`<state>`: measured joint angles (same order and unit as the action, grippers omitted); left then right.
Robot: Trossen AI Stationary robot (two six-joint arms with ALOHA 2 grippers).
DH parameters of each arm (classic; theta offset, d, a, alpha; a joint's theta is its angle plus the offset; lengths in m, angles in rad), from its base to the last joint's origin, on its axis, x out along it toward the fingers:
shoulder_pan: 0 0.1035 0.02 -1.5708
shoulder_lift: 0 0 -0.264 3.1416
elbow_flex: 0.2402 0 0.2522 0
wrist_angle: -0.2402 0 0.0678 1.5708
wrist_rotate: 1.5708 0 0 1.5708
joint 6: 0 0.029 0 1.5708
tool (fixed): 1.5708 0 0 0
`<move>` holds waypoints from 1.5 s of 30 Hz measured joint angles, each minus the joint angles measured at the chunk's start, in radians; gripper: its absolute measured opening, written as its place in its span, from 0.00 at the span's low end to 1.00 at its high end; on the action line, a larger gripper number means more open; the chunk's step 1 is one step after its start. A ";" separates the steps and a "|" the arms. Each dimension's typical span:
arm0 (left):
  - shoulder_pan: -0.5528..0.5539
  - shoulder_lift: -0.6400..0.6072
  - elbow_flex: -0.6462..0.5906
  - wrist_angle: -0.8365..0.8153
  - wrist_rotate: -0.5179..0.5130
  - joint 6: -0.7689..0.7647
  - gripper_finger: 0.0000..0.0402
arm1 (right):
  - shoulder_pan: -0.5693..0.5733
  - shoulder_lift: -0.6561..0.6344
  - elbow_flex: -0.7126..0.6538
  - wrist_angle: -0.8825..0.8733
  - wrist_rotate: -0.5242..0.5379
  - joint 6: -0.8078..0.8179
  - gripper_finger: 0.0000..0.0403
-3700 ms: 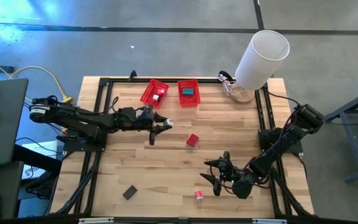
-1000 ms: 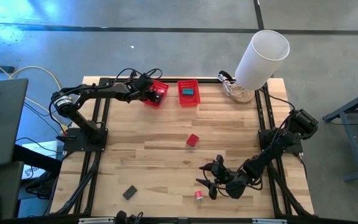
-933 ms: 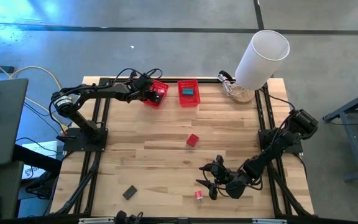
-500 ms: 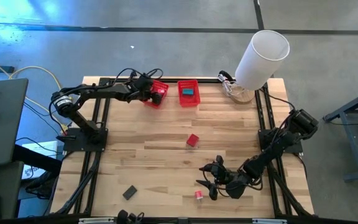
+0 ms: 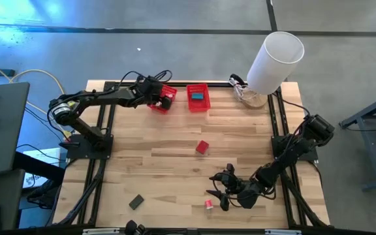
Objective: Pick & Place Office items
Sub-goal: Put the black digital clock into the right red bin
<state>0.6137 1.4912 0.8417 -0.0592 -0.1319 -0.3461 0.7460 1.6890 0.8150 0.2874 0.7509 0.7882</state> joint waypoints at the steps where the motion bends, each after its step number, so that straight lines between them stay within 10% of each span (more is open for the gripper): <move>1: -0.007 -0.010 0.000 0.004 -0.005 0.010 0.73 | 0.000 0.000 0.000 0.000 0.000 0.000 0.62; 16: -0.161 -0.134 0.000 0.023 -0.188 0.207 0.73 | 0.001 0.000 0.000 0.000 -0.003 0.000 0.62; 45: -0.361 -0.142 0.000 -0.031 -0.187 0.219 0.73 | 0.008 0.000 0.000 0.001 -0.027 0.004 0.62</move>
<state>0.2526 1.3491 0.8421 -0.0907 -0.3188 -0.1276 0.7536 1.6890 0.8150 0.2886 0.7242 0.7925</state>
